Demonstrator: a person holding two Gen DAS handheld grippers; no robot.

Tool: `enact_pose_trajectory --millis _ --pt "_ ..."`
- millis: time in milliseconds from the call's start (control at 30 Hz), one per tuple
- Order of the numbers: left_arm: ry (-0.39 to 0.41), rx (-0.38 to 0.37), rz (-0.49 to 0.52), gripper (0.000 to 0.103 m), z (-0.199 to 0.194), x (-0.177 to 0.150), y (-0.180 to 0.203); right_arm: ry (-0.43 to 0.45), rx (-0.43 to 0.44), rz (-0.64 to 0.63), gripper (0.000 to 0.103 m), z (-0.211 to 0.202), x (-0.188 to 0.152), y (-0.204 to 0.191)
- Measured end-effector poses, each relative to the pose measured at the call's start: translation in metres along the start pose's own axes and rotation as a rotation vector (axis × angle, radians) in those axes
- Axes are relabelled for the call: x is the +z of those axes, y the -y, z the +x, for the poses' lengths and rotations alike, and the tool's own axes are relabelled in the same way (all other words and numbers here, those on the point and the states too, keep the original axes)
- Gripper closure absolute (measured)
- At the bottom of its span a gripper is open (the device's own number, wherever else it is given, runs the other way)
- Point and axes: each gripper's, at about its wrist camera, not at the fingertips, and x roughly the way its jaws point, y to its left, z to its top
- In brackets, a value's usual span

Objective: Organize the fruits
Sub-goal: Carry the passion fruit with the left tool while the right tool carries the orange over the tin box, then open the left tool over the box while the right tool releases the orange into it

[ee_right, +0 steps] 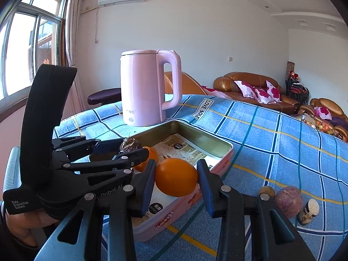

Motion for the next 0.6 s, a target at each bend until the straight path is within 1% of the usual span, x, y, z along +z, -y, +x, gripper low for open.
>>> enact_pose_trajectory --millis 133,267,333,400,467,533,567,600 --pt "-0.021 -0.007 -0.014 0.062 0.0044 -0.0002 -0.0032 -0.034 0.027 0.007 0.062 0.0064 0.0004 0.0008" --pt "-0.031 0.002 -0.02 0.062 0.0062 -0.0001 -0.0038 -0.06 0.056 0.005 0.061 0.0105 -0.0004 0.0002" --pt "-0.029 0.007 -0.021 0.059 0.0058 -0.0003 -0.0041 -0.068 0.064 0.012 0.061 0.0112 -0.0008 0.0008" --pt "-0.022 0.019 -0.031 0.052 0.0043 -0.0004 -0.006 -0.068 0.067 0.015 0.06 0.0104 -0.0014 0.0007" --pt "-0.017 0.025 -0.046 0.048 0.0032 -0.0005 -0.0091 -0.064 0.057 0.023 0.055 0.0096 -0.0016 0.0019" --pt "-0.007 0.022 -0.047 0.042 0.0011 -0.0006 -0.0097 -0.06 0.04 0.041 0.041 0.0087 -0.0013 0.0058" --pt "0.002 0.028 -0.045 0.04 -0.0011 -0.001 -0.009 -0.051 0.037 0.046 0.039 0.0066 -0.0015 0.0073" --pt "0.009 0.036 -0.045 0.033 -0.0033 -0.0015 -0.008 -0.042 0.029 0.043 0.037 0.0037 -0.0019 0.0077"
